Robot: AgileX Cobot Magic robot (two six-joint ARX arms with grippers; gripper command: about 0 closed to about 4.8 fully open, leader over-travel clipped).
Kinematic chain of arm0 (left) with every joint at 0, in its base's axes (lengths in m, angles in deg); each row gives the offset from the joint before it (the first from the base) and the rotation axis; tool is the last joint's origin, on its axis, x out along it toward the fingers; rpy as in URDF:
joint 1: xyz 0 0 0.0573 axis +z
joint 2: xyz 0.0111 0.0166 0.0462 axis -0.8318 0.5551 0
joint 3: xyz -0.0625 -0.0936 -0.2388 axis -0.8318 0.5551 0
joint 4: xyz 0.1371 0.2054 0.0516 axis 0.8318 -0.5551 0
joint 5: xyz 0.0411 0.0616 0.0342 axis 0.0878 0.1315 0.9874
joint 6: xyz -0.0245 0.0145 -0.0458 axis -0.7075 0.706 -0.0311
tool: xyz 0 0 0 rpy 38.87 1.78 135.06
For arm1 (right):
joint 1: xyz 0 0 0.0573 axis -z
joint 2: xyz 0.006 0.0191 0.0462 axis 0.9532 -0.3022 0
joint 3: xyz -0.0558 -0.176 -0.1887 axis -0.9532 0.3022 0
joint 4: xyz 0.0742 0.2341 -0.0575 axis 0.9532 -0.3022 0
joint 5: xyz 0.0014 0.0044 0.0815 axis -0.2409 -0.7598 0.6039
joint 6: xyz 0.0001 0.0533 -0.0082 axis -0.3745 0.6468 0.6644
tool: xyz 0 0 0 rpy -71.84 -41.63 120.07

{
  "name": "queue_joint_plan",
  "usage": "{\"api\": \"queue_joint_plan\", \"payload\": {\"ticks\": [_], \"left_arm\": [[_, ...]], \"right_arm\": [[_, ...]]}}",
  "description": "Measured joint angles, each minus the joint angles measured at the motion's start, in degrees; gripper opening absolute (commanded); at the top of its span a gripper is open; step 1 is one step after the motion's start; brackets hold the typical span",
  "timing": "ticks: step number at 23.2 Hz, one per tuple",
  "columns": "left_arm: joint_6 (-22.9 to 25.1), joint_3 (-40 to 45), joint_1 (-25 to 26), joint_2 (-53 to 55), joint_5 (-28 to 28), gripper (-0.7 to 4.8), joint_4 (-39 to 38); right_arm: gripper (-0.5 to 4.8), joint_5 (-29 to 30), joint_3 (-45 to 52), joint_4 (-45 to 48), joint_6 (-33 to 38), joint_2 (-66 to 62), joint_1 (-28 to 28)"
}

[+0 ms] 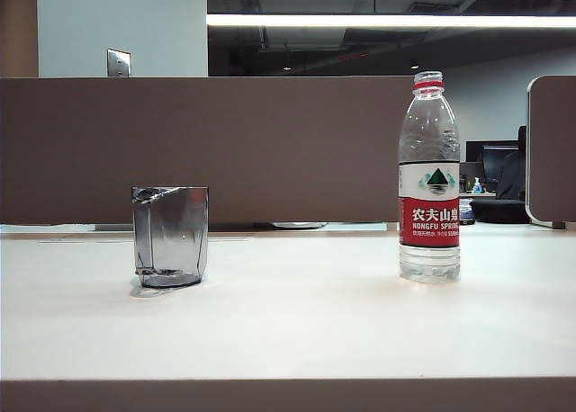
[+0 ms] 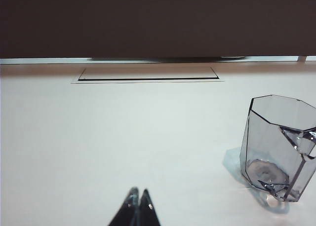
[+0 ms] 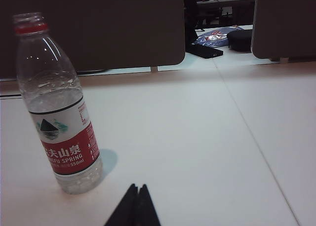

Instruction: Pick up the mineral water bottle on the table and pour water into the mug until it's half full.

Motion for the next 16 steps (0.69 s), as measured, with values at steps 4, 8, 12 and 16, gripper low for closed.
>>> {"api": "queue_joint_plan", "payload": {"ticks": [4,8,12,16], "left_arm": [[0.0,0.0,0.0,0.0,0.0,-0.05,0.0],[0.0,0.0,0.0,0.0,0.0,-0.05,0.0],[0.0,0.0,-0.9,0.0,0.1,-0.05,0.0],[0.0,0.0,-10.7,0.0,0.2,-0.05,0.0]], "right_arm": [[-0.01,0.0,0.0,0.0,0.0,0.0,0.0],[-0.01,0.0,0.0,0.0,0.0,0.0,0.0],[-0.01,0.0,0.0,0.0,0.0,0.0,0.0],[-0.01,2.1,0.0,0.0,3.9,0.0,-0.3]]}}
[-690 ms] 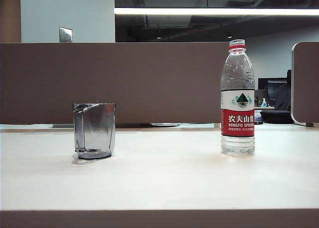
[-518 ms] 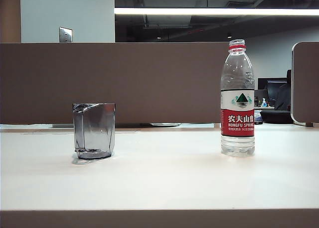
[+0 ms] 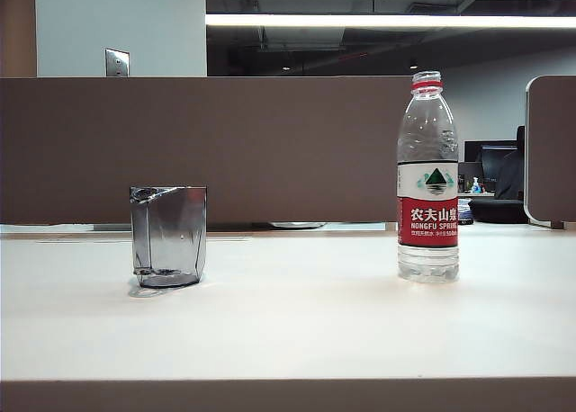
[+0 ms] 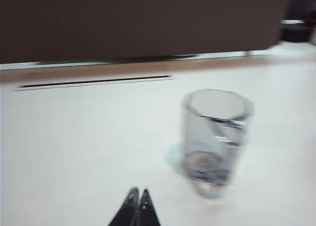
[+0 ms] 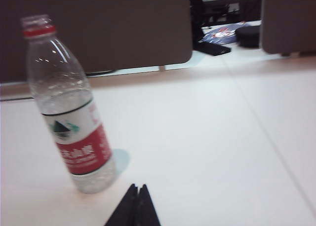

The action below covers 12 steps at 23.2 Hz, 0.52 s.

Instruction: Pick up the mineral water bottle on the table and pour water into the mug until it's half full.

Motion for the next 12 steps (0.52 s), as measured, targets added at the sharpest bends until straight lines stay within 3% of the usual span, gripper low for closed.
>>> {"api": "queue_joint_plan", "payload": {"ticks": [8,12], "left_arm": [[0.0,0.0,-20.2,0.0,-0.2,-0.05,0.0],[0.0,0.0,-25.2,0.0,-0.6,-0.05,0.0]], "right_arm": [[-0.01,6.6,0.0,-0.7,13.6,0.0,0.0],[0.21,10.7,0.0,-5.7,15.6,0.0,-0.1]]}}
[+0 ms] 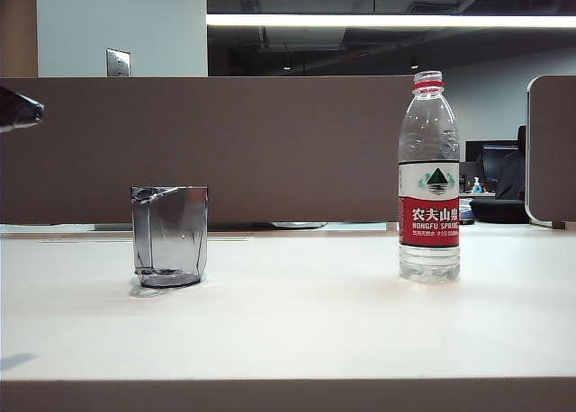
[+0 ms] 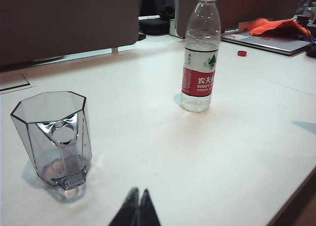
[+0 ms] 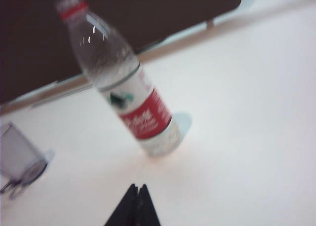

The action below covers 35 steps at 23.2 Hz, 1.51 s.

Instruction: Pick up the mineral water bottle on the table and pour water into the mug until it's half full.

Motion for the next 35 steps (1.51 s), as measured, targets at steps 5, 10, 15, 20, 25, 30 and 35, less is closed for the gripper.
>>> {"api": "queue_joint_plan", "payload": {"ticks": [5,10,15,20,25,30,35], "left_arm": [[0.0,0.0,-0.2,0.0,0.2,-0.05,0.0],[0.0,0.0,-0.2,0.0,0.2,-0.05,0.0],[0.0,0.0,-0.2,0.0,0.2,-0.05,0.0],[0.0,0.0,-0.2,0.0,0.2,-0.05,0.0],[0.0,0.0,-0.2,0.0,0.2,-0.05,0.0],[0.0,0.0,-0.2,0.0,0.4,-0.05,0.0],[0.0,0.0,-0.2,0.0,0.4,-0.05,0.0]], "right_arm": [[3.3,4.4,0.0,-0.9,-0.9,0.0,-0.8],[4.79,2.0,0.0,5.2,-6.8,-0.1,-5.6],[4.79,-11.1,0.0,9.9,-18.1,-4.4,-13.9],[4.79,-12.8,0.0,17.1,-22.1,-12.7,-17.4],[4.79,-14.1,0.0,27.0,-23.8,-23.6,-17.0],[4.79,-15.5,0.0,45.0,-23.8,-42.8,-16.7],[4.79,-15.5,-0.7,64.4,-23.9,-63.2,-16.1]]}}
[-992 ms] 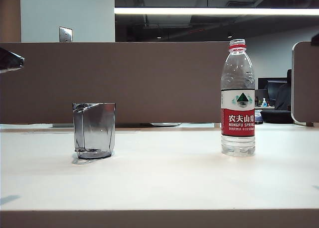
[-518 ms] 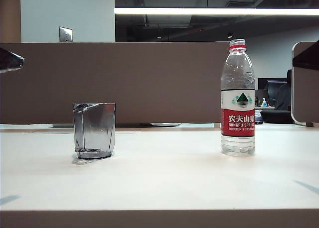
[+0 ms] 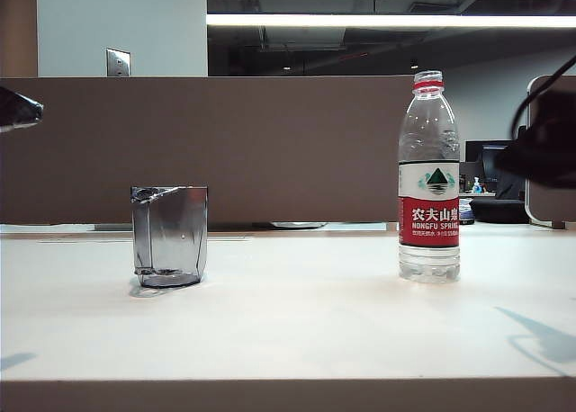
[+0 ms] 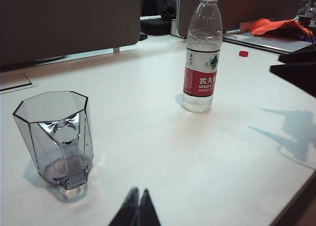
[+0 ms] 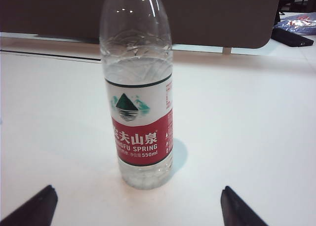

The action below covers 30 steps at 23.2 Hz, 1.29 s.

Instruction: Pick up the mineral water bottle on the table and pour water into the mug until it's half full.

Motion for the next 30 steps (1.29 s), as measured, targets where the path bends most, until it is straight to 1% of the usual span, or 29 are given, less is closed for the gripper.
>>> {"api": "queue_joint_plan", "payload": {"ticks": [1,3,4,5,7,11,14,21,30], "left_arm": [[0.0,0.0,0.0,0.0,0.0,-0.05,0.0],[0.0,0.0,0.0,0.0,0.0,-0.05,0.0],[0.0,0.0,0.0,0.0,0.0,-0.05,0.0],[0.0,0.0,0.0,0.0,0.0,-0.05,0.0],[0.0,0.0,0.0,0.0,0.0,-0.05,0.0],[0.0,0.0,0.0,0.0,0.0,-0.05,0.0],[0.0,0.0,0.0,0.0,0.0,-0.05,0.0],[0.0,0.0,0.0,0.0,0.0,-0.05,0.0],[0.0,0.0,0.0,0.0,0.0,-0.05,0.0]], "right_arm": [[4.79,0.2,-1.1,3.2,0.0,-4.7,0.0],[4.79,2.0,-5.6,15.3,0.0,-19.4,0.0],[4.79,2.0,-6.4,18.2,0.0,-22.1,0.0],[4.79,2.0,-8.1,19.3,0.0,-25.0,0.0],[4.79,2.1,-12.3,19.3,0.0,-30.3,0.0],[4.79,2.6,-18.2,19.3,0.0,-34.7,-0.2],[4.79,1.9,-21.0,19.5,0.0,-36.3,-0.1],[4.79,1.6,-28.9,19.5,-0.5,-44.5,-0.1],[4.79,1.6,-31.9,19.5,-0.4,-47.1,-0.1]]}}
